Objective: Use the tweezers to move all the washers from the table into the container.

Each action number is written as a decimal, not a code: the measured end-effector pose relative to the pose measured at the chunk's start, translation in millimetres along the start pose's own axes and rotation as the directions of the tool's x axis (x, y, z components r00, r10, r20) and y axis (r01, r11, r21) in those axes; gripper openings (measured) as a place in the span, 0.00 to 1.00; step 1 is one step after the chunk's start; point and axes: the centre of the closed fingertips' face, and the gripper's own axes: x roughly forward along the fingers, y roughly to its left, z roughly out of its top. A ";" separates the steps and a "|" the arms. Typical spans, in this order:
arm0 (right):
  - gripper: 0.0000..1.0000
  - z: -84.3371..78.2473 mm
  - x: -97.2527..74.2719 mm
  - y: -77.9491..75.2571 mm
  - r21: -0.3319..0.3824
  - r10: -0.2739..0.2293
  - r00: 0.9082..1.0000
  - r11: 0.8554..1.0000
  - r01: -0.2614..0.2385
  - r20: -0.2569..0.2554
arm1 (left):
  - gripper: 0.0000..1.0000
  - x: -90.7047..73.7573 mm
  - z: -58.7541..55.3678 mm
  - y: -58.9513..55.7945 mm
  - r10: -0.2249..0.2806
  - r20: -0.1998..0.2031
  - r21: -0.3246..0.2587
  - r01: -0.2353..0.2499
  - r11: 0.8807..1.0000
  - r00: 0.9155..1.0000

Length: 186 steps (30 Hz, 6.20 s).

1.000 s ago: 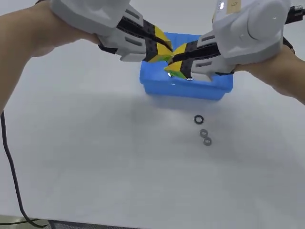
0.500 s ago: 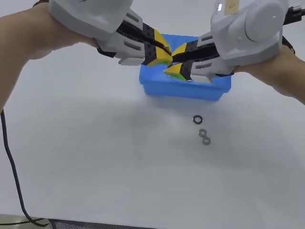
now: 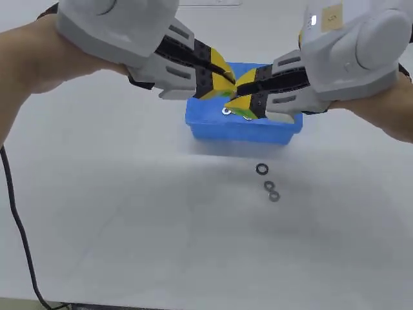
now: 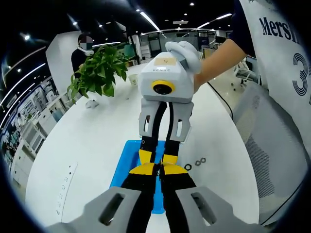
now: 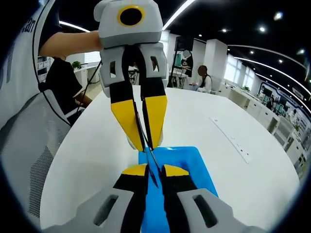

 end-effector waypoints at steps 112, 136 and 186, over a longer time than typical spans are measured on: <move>0.10 -49.6 -16.9 79.3 0.133 -0.029 0.997 0.990 0.038 -0.070 | 0.06 37.3 -1.3 -76.2 -0.039 0.049 -0.151 0.046 0.987 0.998; 0.10 0.4 -29.8 64.4 0.057 -0.066 0.997 0.996 0.069 -0.044 | 0.06 -3.8 28.8 -60.9 0.020 0.091 -0.084 -0.012 0.996 0.996; 0.10 -26.9 18.2 -21.6 0.104 -0.068 0.995 0.992 0.075 -0.071 | 0.07 25.7 -19.9 30.7 0.059 0.097 -0.148 -0.044 0.988 0.994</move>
